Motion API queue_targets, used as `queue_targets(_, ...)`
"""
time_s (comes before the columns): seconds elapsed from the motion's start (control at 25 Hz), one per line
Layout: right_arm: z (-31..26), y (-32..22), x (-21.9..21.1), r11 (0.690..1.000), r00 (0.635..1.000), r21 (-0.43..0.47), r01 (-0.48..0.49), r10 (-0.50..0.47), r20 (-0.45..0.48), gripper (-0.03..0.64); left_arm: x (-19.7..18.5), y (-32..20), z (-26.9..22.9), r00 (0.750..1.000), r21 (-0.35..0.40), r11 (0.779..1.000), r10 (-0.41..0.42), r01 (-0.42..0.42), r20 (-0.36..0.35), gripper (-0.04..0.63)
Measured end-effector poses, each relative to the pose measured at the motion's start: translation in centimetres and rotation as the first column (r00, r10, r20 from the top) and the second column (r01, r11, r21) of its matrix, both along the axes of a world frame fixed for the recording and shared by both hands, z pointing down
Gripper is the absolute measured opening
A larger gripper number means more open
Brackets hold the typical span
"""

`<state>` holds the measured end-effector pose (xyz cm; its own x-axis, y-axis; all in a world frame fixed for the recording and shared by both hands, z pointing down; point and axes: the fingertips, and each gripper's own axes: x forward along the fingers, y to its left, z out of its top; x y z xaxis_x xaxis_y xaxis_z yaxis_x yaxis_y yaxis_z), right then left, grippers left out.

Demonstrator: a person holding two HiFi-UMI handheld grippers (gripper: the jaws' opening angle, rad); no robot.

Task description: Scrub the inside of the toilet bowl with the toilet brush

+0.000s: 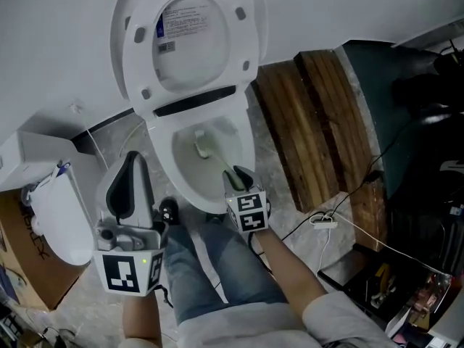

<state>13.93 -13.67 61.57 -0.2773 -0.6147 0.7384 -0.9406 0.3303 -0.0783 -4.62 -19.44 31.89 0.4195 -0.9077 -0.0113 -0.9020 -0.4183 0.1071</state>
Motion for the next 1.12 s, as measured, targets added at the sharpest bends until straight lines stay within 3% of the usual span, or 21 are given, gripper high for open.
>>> queue_targets(1.12,10.1,-3.6,-3.4,0.968,0.965,-0.079,0.239,-0.246,-0.09,0.107,-0.9,-1.9,6.2,0.995,-0.024,0.996,-0.092,0.092,-0.03,0.003)
